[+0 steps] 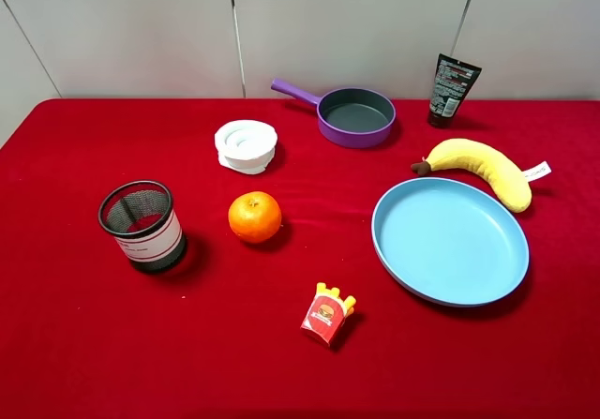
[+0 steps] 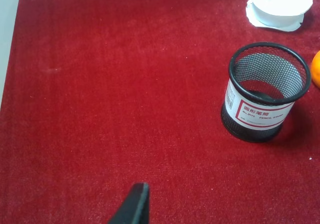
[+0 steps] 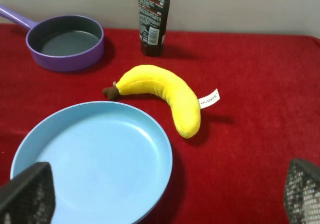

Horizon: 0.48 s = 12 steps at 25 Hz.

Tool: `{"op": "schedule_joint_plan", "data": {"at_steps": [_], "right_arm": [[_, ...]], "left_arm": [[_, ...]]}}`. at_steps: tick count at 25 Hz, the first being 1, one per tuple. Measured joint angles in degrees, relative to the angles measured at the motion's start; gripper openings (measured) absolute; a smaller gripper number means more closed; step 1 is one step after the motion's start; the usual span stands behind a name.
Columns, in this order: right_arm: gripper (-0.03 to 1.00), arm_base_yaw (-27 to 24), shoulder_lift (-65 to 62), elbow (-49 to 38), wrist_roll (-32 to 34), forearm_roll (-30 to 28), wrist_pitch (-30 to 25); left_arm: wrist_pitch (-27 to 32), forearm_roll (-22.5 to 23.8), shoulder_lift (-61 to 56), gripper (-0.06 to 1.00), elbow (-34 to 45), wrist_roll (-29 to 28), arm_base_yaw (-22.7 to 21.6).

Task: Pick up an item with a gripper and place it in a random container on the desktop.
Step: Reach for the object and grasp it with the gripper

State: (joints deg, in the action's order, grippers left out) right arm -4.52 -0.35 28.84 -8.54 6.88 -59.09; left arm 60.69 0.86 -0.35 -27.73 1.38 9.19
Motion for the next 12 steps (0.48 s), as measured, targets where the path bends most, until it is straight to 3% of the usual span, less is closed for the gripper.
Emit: {"op": "schedule_joint_plan", "data": {"at_steps": [12], "right_arm": [[0.69, 0.0, 0.0, 0.0, 0.0, 0.0, 0.0]], "left_arm": [[0.0, 0.0, 0.0, 0.99, 0.0, 0.0, 0.0]]}}
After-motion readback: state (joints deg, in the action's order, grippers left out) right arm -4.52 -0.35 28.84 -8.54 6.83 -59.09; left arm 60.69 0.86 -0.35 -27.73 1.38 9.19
